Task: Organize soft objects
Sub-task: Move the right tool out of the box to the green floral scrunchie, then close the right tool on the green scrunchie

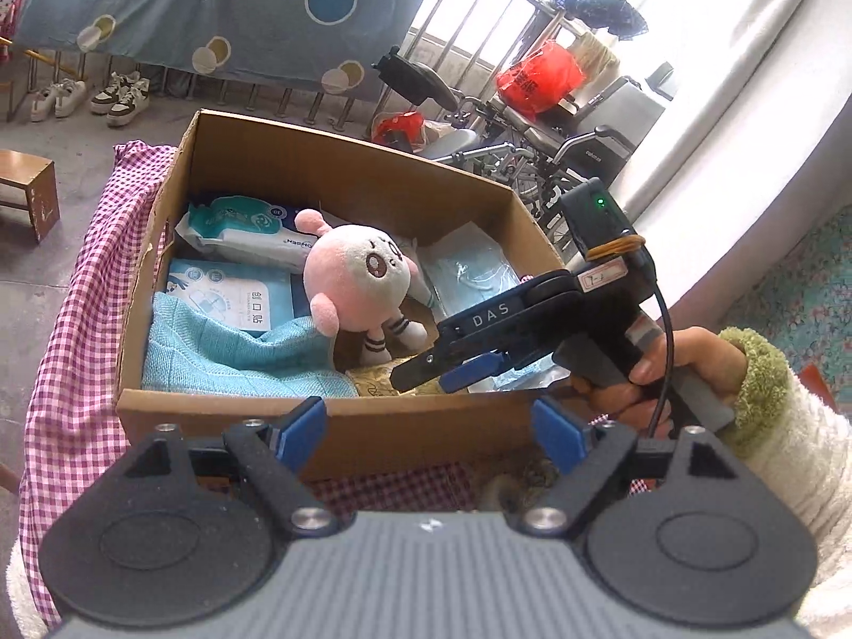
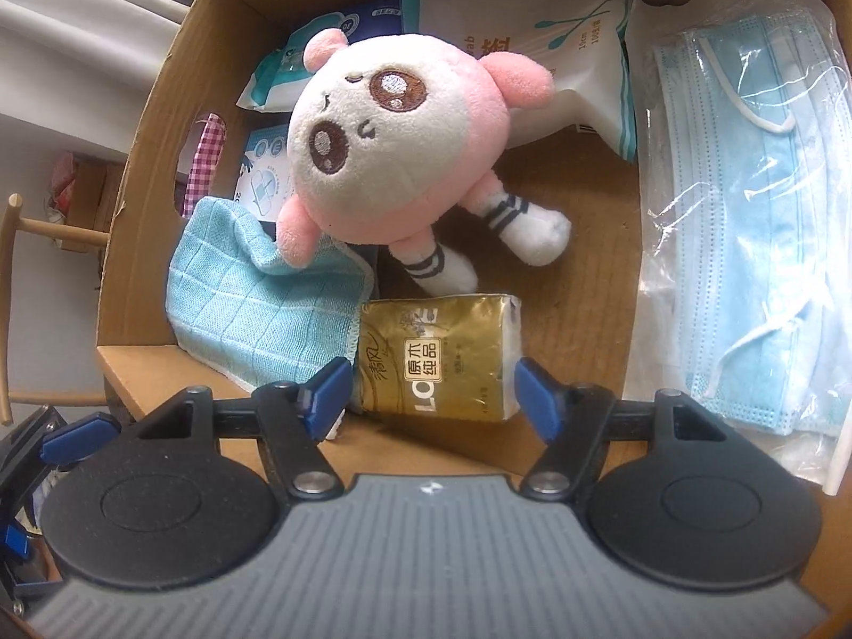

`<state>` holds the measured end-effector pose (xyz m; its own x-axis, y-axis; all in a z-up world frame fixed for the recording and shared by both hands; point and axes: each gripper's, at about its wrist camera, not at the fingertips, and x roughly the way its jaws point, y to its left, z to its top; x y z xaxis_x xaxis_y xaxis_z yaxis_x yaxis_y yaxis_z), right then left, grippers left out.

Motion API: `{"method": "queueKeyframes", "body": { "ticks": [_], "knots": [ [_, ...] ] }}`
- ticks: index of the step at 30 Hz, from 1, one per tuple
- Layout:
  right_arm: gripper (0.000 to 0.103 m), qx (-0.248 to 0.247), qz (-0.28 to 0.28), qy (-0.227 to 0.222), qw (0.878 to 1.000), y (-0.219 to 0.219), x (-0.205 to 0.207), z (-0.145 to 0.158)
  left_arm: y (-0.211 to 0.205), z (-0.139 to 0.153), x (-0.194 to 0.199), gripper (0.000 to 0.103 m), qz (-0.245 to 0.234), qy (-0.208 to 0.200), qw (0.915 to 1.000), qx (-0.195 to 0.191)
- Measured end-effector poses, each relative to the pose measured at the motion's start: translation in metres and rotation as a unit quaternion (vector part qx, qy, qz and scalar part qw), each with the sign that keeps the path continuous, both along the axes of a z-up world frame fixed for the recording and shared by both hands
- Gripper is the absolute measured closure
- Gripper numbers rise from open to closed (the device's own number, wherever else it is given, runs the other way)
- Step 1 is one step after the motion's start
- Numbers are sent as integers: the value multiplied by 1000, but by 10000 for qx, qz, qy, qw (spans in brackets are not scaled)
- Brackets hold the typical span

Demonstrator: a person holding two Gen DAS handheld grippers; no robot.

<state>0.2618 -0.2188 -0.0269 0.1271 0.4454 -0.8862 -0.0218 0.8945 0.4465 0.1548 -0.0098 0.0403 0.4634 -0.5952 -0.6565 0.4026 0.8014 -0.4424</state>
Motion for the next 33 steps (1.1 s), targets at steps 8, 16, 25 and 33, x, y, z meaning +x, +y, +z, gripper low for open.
{"method": "queueKeyframes", "body": {
  "ticks": [8,16,25,33],
  "knots": [
    [36,557,-520,-1483,9860,-47,-82,83,5,1,-31,17,-92,-226,9996,-133],
    [31,1170,-1201,-2069,9639,-97,-204,100,-46,-19,-50,14,-1079,-71,9941,-81],
    [36,-97,-2080,-1718,9629,-113,-240,5,-147,-79,-53,29,-2211,86,9726,712],
    [57,-648,-1686,-1788,9672,-109,-220,-22,-185,-105,-35,65,-2188,52,9677,1249]
  ]
}}
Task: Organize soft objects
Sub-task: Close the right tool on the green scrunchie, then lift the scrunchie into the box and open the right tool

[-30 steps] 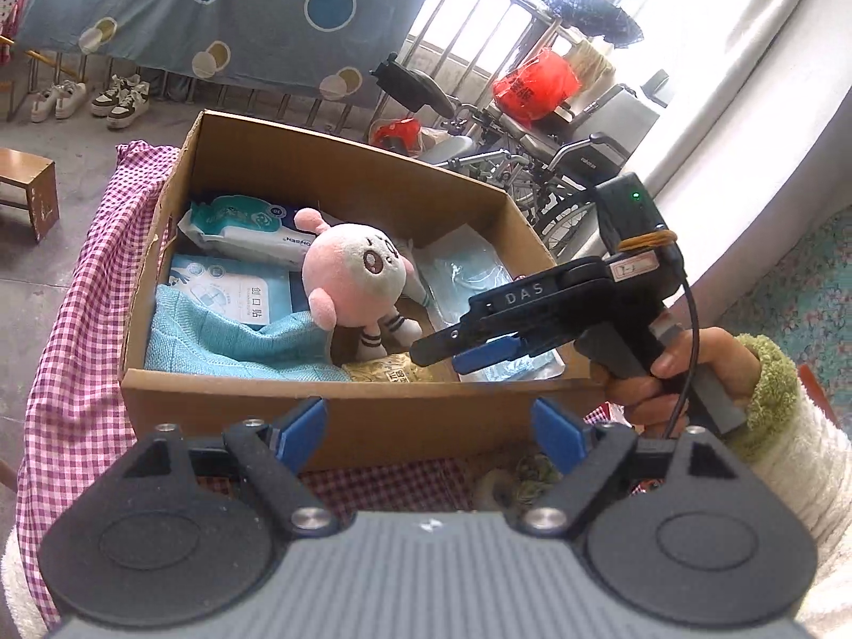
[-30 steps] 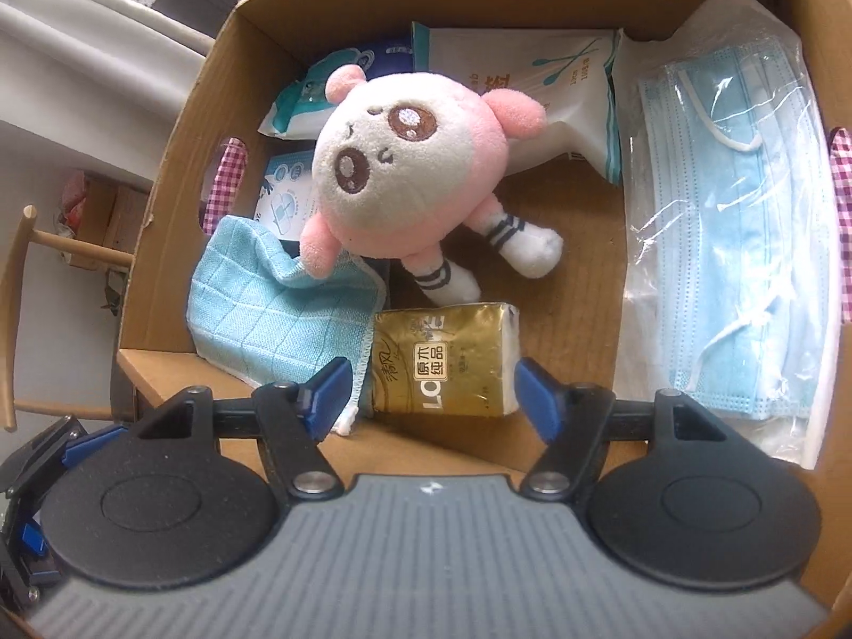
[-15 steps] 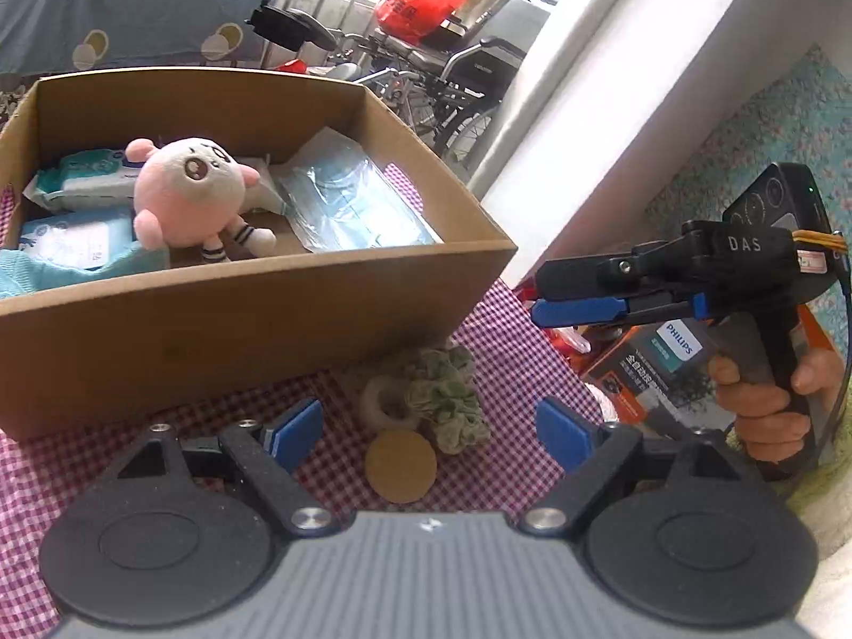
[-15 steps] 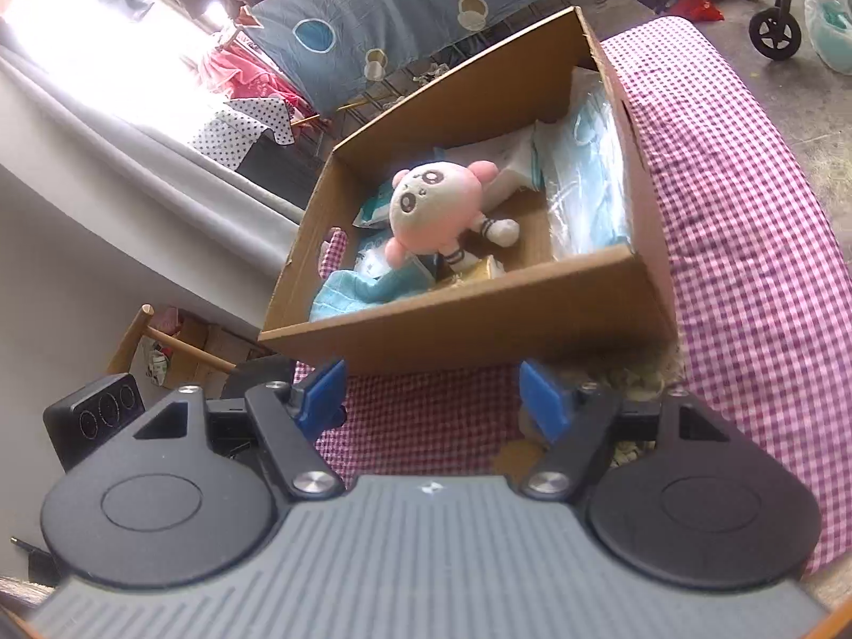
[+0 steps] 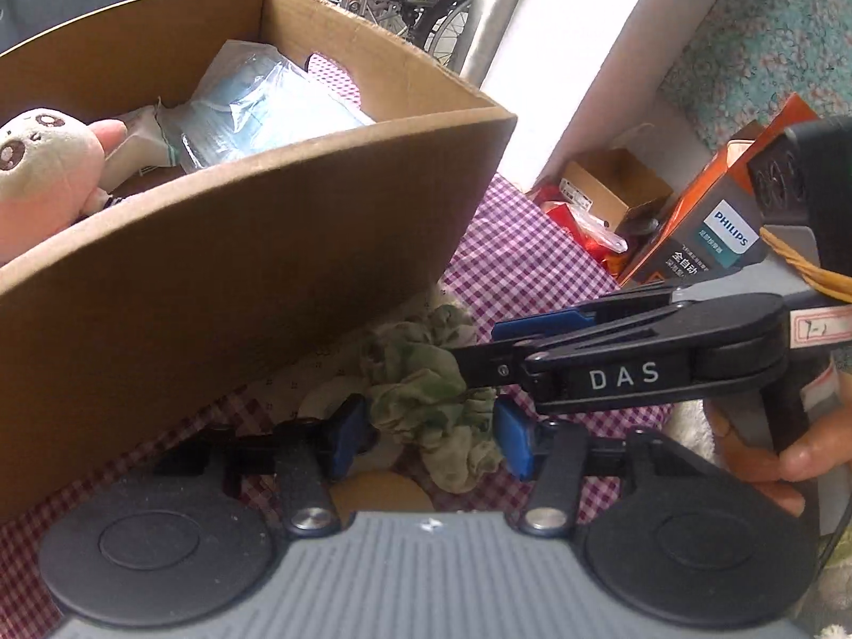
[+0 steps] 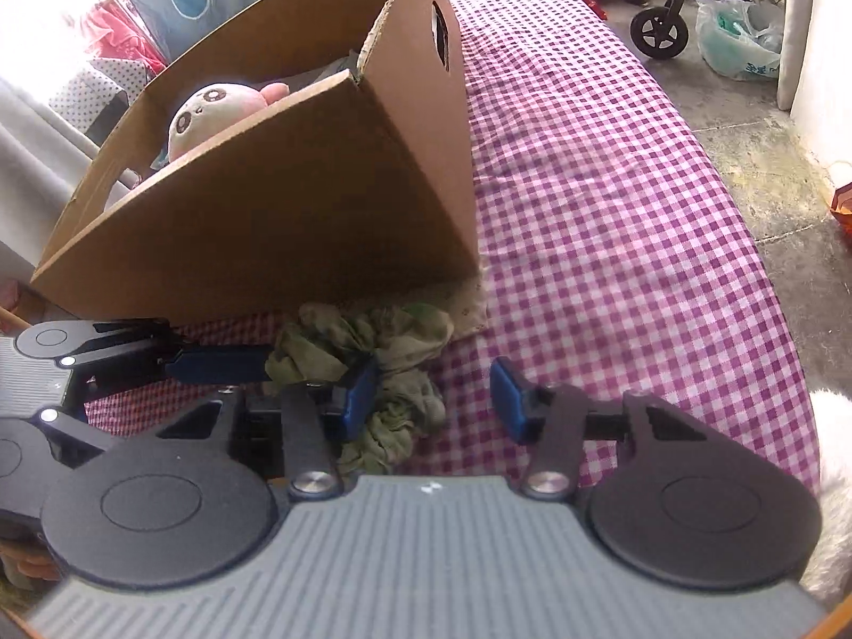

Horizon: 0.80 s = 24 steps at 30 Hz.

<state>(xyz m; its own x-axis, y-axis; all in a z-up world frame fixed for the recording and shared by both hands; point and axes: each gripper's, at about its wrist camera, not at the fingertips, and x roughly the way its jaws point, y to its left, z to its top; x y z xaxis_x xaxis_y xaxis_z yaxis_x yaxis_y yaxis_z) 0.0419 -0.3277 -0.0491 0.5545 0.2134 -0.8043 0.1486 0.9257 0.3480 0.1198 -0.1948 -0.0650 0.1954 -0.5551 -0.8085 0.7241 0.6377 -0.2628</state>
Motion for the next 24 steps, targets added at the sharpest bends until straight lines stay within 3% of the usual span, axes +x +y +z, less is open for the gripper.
{"method": "queueKeyframes", "body": {
  "ticks": [3,8,12,18,22,24],
  "knots": [
    [63,-258,202,-56,9994,5,7,-2,-6,-8,7,70,78,24,9999,144],
    [91,-121,381,-46,9992,6,11,-4,-5,-8,8,84,113,-59,9999,115],
    [93,-151,401,-343,9985,13,-2,19,3,11,1,85,105,-150,9998,-79],
    [93,-445,789,-1361,9865,29,-18,104,35,86,-10,84,76,-763,9943,-737],
    [93,-581,1167,-1785,9753,36,10,145,52,128,14,83,319,-1052,9863,-1228],
    [93,-623,1359,-1749,9732,38,39,152,53,136,36,83,542,-1104,9850,-1208]
  ]
}}
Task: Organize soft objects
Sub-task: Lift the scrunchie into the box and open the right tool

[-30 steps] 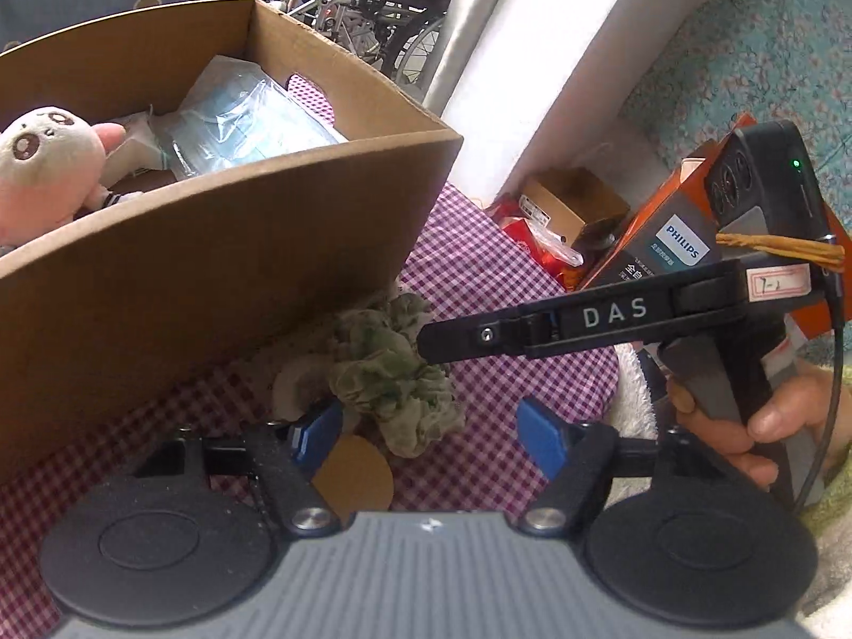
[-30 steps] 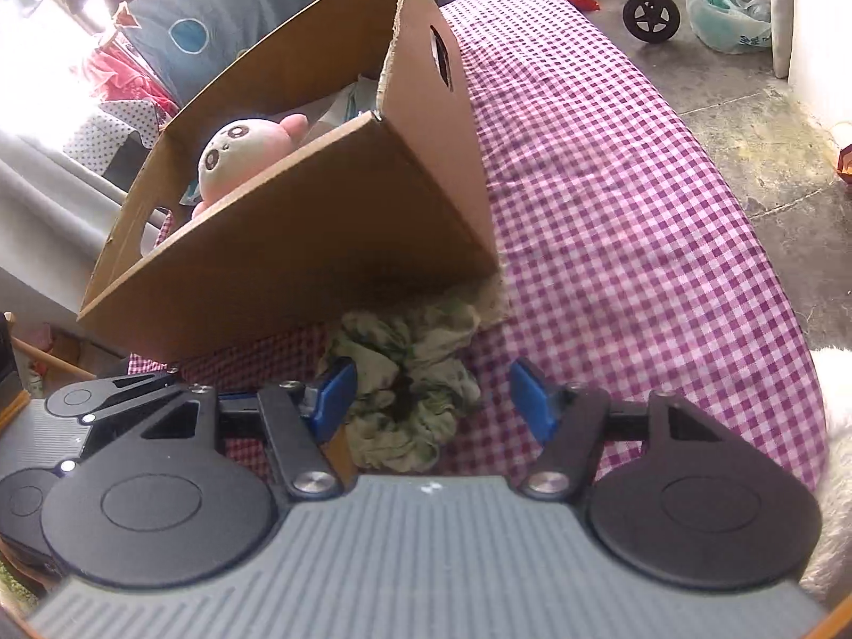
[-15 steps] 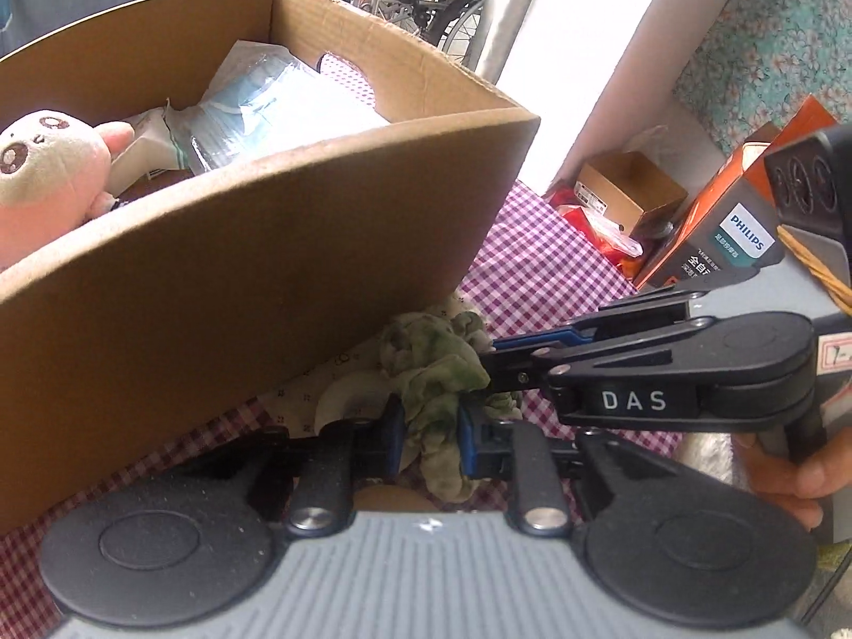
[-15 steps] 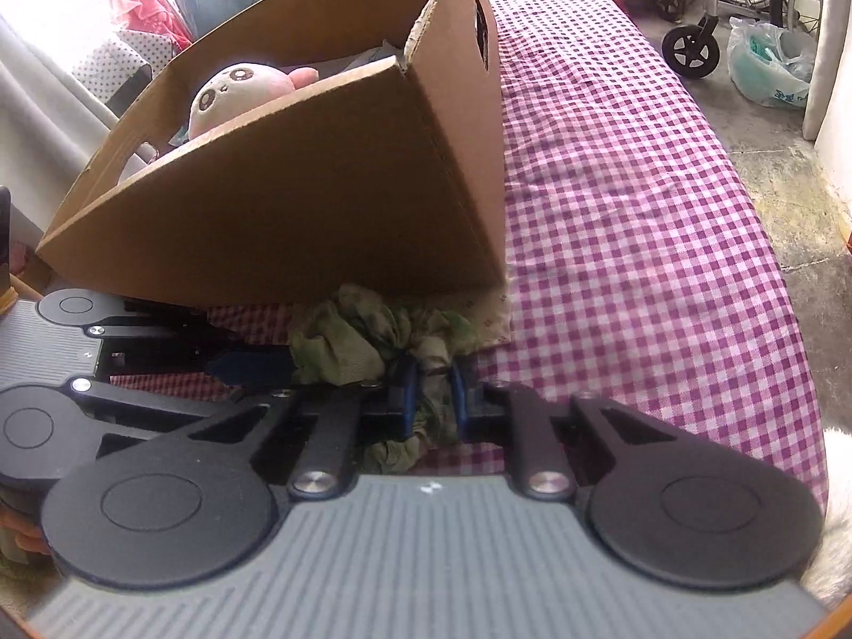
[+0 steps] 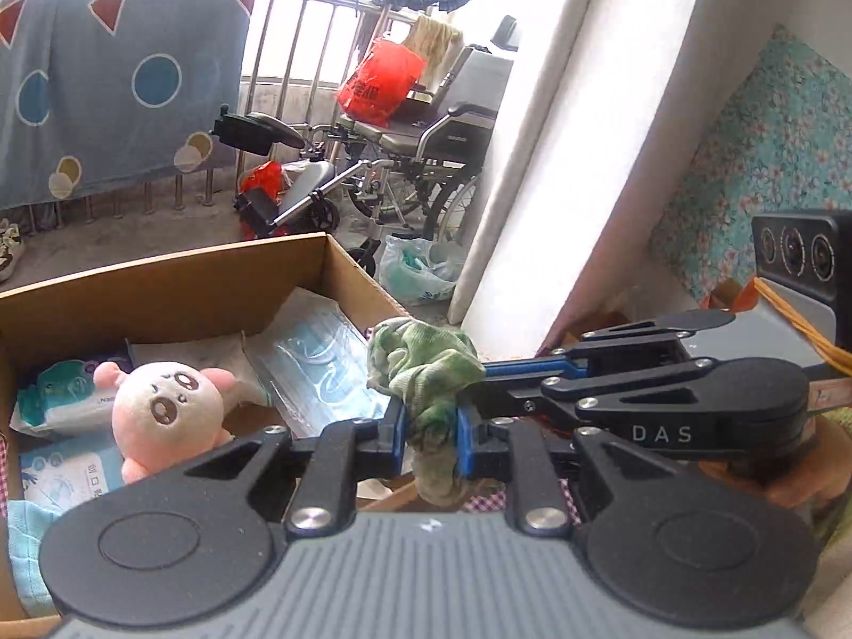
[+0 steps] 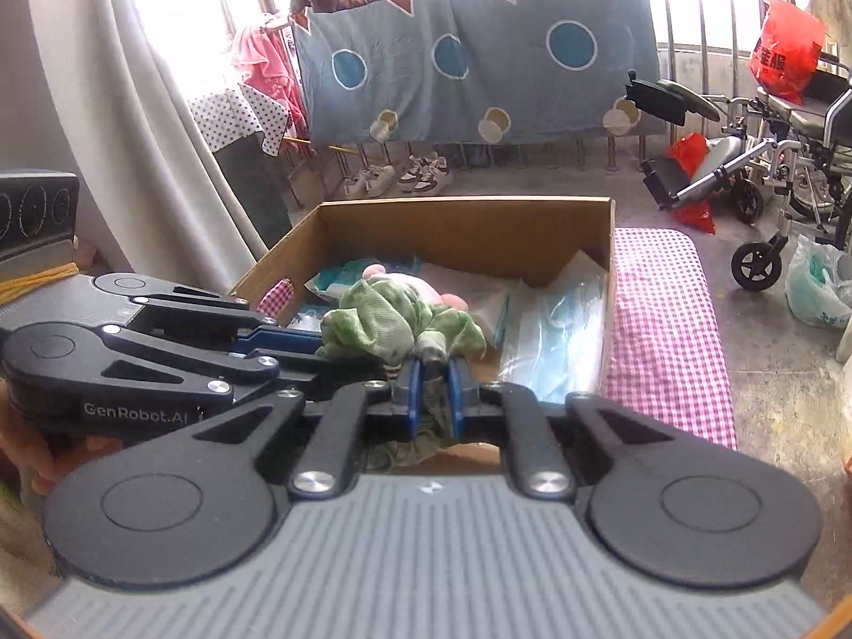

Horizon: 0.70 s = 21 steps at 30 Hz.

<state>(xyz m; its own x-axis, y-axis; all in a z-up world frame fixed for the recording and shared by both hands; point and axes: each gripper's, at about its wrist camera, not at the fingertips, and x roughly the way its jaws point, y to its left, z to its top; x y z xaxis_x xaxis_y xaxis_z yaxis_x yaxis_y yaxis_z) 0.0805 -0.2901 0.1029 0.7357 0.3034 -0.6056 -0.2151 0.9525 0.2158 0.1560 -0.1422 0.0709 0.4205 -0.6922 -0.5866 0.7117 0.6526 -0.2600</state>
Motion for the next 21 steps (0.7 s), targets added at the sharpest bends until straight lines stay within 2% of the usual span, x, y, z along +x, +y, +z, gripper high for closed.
{"method": "queueKeyframes", "body": {
  "ticks": [4,7,10,13,17,19,21],
  "knots": [
    [93,-182,291,504,9981,6,75,-5,-4,-11,52,83,374,316,9985,235],
    [93,-300,444,1078,9927,11,129,-27,-13,-31,89,83,579,604,9948,579],
    [94,-445,443,1565,9857,14,172,-51,-21,-55,125,83,690,1133,9882,770],
    [94,-481,385,1997,9779,11,203,-73,-28,-72,153,82,770,1362,9823,1032],
    [92,-581,279,2451,9673,9,229,-101,-36,-87,163,66,841,1293,9778,1418],
    [93,-633,210,2513,9656,9,231,-111,-36,-91,162,61,869,1318,9753,1544],
    [91,-707,231,2425,9673,13,227,-112,-35,-91,158,43,812,1345,9764,1479]
  ]
}}
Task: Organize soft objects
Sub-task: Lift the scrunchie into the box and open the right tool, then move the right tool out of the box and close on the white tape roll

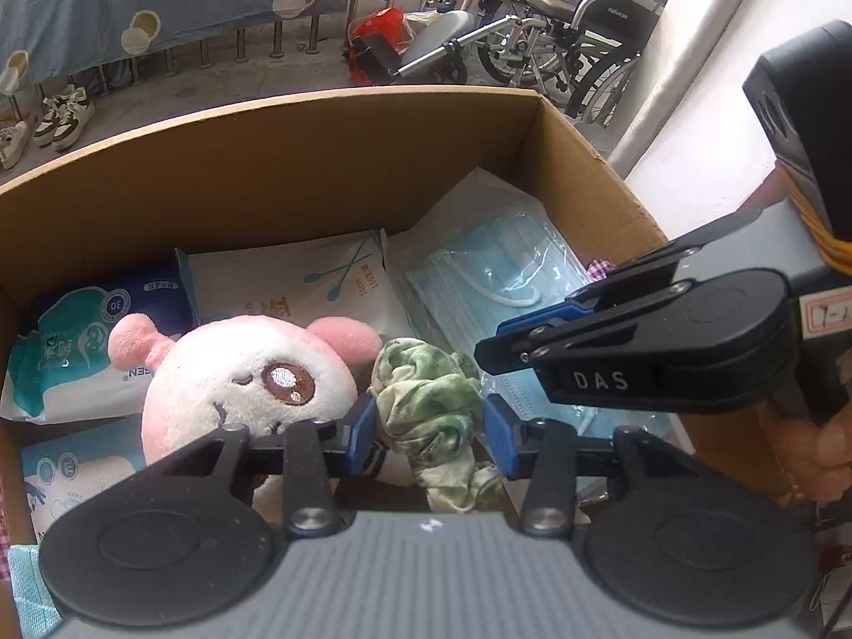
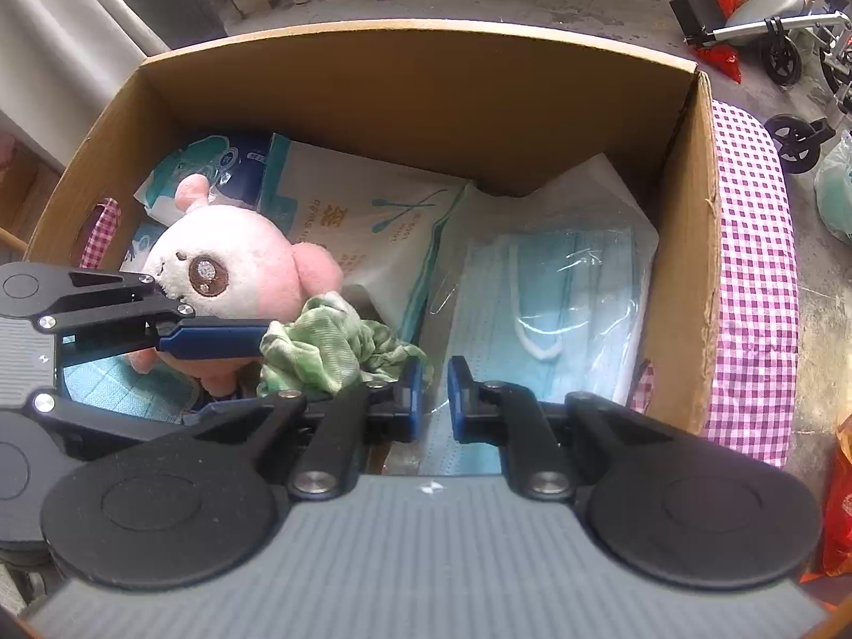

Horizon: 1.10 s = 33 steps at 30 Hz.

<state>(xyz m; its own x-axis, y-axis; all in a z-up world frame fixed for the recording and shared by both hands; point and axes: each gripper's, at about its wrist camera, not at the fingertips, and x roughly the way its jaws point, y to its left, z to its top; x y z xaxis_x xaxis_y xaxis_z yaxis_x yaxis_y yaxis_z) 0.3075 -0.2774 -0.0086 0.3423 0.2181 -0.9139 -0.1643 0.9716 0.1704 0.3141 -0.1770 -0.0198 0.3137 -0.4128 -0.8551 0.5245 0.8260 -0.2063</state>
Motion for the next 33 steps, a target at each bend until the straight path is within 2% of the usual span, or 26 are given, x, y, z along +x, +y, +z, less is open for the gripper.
{"method": "queueKeyframes", "body": {
  "ticks": [2,4,8,11,15,18,20,21,23,26,31,33],
  "knots": [
    [91,-104,36,-110,9999,3,-4,2,4,4,-8,38,-49,-88,9999,-118],
    [89,-106,-8,-215,9997,2,-6,7,4,9,-12,37,-48,-143,9998,-101],
    [88,83,-181,-494,9986,-5,-17,27,11,25,-22,29,73,-301,9994,-178],
    [86,376,-347,-777,9957,-15,-38,54,27,46,-43,28,128,-577,9977,-341],
    [80,1160,-503,-1160,9852,-31,-90,94,52,73,-78,22,84,-789,9947,-656],
    [69,1732,-529,-1460,9726,-44,-144,118,74,90,-111,16,-56,-987,9909,-917],
    [59,2044,-558,-1598,9641,-49,-177,124,87,95,-135,16,-155,-1054,9887,-1057],
    [58,2177,-585,-1642,9603,-51,-196,125,91,95,-145,16,-200,-1025,9884,-1102],
    [57,2401,-692,-1600,9550,-54,-223,119,97,91,-162,16,-344,-884,9882,-1202],
    [57,2586,-989,-1364,9512,-55,-252,95,95,77,-183,16,-592,-663,9889,-1195],
    [57,2227,-1411,-920,9602,-45,-265,33,66,35,-198,21,-923,-479,9895,-1006],
    [58,1933,-1438,-782,9674,-36,-261,11,49,13,-198,34,-958,-472,9915,-746]
  ]
}}
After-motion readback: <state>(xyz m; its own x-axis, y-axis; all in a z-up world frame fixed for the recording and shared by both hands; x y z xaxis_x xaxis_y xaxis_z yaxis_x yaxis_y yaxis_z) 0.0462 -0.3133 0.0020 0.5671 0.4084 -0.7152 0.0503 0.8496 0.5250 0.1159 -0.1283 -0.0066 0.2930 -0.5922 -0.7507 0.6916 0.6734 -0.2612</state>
